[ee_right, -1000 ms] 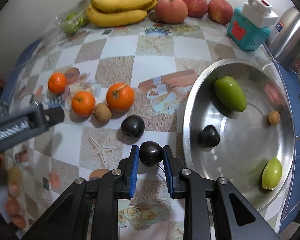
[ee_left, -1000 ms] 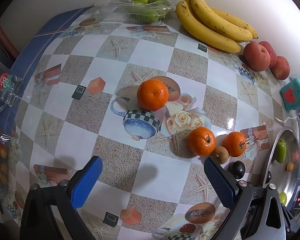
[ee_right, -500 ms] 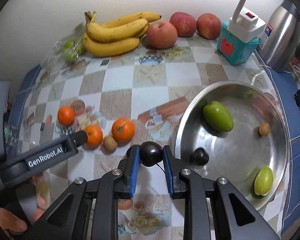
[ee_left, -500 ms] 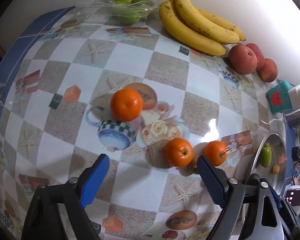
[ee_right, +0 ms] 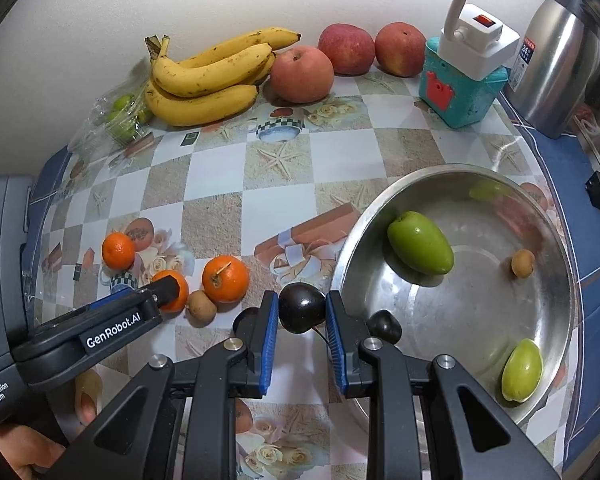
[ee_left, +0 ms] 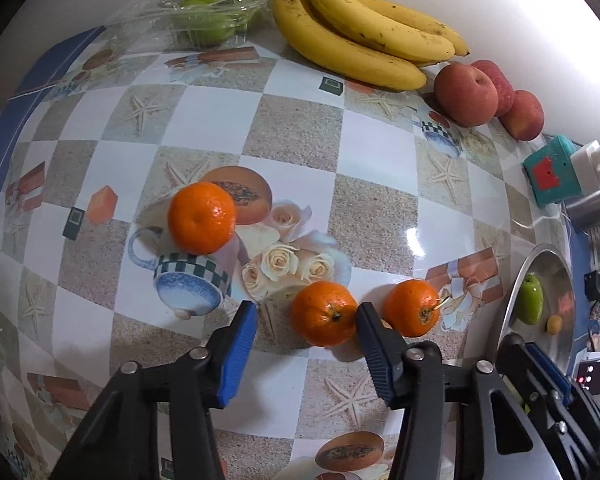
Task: Organize fruits
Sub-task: 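Grasp a tangerine with the left tool while the right tool holds the plum, then carry the plum with the right tool while the left tool carries the tangerine over the bowl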
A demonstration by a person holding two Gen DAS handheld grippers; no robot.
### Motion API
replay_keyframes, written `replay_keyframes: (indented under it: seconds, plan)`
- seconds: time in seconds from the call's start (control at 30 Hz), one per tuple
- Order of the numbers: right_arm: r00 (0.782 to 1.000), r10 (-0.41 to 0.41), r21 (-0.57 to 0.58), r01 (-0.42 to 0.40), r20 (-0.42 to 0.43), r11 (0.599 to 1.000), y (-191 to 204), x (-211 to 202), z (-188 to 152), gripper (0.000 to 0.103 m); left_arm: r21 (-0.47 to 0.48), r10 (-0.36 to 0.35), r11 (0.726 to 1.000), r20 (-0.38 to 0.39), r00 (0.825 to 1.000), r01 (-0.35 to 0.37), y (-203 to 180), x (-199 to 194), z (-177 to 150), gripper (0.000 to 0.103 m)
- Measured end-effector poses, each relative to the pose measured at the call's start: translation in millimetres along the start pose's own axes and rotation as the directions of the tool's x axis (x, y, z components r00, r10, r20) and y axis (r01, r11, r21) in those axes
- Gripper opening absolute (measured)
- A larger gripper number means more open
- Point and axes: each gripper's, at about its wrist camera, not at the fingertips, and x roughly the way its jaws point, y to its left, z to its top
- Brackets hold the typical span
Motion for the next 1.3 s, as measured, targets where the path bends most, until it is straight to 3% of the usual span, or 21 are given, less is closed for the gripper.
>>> replay_keyframes:
  seconds: [0.4,0.63,0.8,1.3]
  plan:
    - [1.0,0.021,-0.007,-0.021,0.006,1.0,1.1,-4.0,-1.1,0.025,0.007,-0.012,1.0,-0.007,1.0,0.012,-5.9,7.1,-2.3,0.051]
    - [1.0,0.027,0.0,-0.027,0.008,1.0,0.0,-5.1,-0.8,0.025,0.012,-0.012,1.0,-0.008,1.0,0.012,-8.6,7.7,-2.2,0.039]
    - [0.999,0.032,0.008,-0.032,0.013,0.999,-1.9,-7.0,-1.0,0.025,0.009,0.0,1.0,-0.005,1.0,0.0,-8.5,5.2,-1.3,0.039]
    - [0.999,0.028,0.079,-0.029,0.019,0.996,-26.6,-13.2,-3.2,0.025,0.042,-0.022,0.999,0.092,0.995,0.018,-21.5,-41.3,4.7,0.038]
